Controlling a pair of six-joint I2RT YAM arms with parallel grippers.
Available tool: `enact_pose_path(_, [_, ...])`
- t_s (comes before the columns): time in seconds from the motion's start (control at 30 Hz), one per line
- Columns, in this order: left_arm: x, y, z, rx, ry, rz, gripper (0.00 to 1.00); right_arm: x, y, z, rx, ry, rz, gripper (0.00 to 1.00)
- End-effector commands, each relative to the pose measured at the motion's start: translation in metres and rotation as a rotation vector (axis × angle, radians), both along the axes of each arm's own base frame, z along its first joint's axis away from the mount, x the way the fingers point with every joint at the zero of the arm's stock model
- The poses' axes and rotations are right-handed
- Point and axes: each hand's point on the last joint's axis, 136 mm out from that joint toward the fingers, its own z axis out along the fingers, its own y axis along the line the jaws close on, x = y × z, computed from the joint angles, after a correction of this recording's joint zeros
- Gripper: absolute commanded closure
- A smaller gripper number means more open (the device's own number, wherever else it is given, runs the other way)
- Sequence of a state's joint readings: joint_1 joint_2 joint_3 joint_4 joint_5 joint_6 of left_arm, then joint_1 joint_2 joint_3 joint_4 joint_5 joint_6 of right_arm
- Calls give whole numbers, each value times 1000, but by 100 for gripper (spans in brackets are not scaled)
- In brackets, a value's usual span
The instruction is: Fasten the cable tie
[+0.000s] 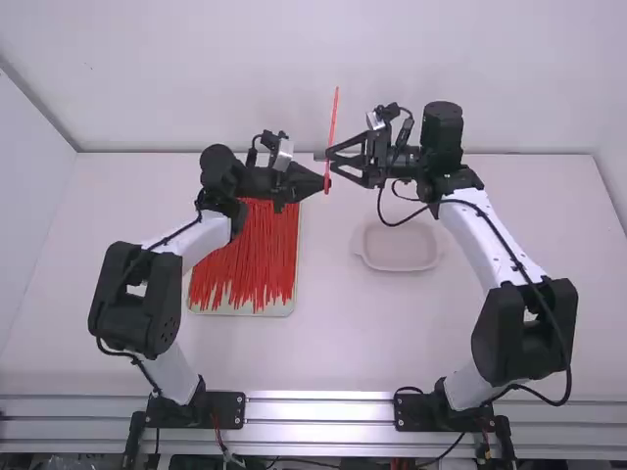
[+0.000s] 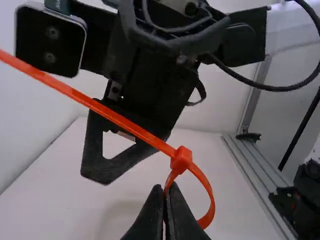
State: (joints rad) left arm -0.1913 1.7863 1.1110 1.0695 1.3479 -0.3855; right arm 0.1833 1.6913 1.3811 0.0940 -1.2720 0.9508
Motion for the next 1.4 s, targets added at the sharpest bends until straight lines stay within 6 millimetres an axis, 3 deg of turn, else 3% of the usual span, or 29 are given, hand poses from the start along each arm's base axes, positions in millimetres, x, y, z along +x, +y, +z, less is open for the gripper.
enact_pose_path(0.0, [3, -3, 11, -8, 9, -6, 98, -4, -2, 2, 4, -22, 11, 39])
enact_pose_path(0.13, [1, -8, 14, -6, 20, -20, 98, -7, 3, 2, 3, -39, 26, 54])
enact_pose_path(0.17, [2, -8, 14, -5, 30, -16, 98, -9, 6, 2, 3, -39, 34, 64])
enact_pose_path(0.2, [3, -8, 14, -5, 29, -16, 98, -10, 8, 2, 3, -40, 37, 68])
enact_pose_path(0.33, [2, -8, 14, -5, 30, -17, 98, -13, 12, 2, 3, -40, 50, 77])
enact_pose_path(0.4, [3, -8, 14, -6, 30, -15, 98, -15, 15, 2, 3, -47, 58, 100])
enact_pose_path(0.67, [3, -8, 13, -4, 39, -15, 96, -15, 14, 2, 3, -65, 62, 100])
enact_pose_path(0.7, [7, -7, 12, -7, 71, 4, 65, -15, 11, 3, 7, -68, 66, 100])
enact_pose_path(0.77, [20, -2, 10, -17, 161, 62, 39, -14, 6, 4, 11, -74, 66, 100])
enact_pose_path(0.8, [25, 1, 7, -17, 197, 84, 7, -13, 1, 4, 15, -84, 67, 100])
enact_pose_path(0.83, [29, 4, 3, -12, 223, 100, 1, -12, -3, 3, 14, -87, 63, 100])
enact_pose_path(1.07, [40, 19, -15, 13, 359, 146, 1, -6, -34, -14, -18, -125, 23, 100])
enact_pose_path(1.23, [45, 28, -47, 74, 470, 192, 1, -6, -60, -48, -117, -108, -44, 100])
enact_pose_path(1.37, [47, 32, -78, 141, 588, 258, 1, -6, -84, -93, -330, -45, -135, 100])
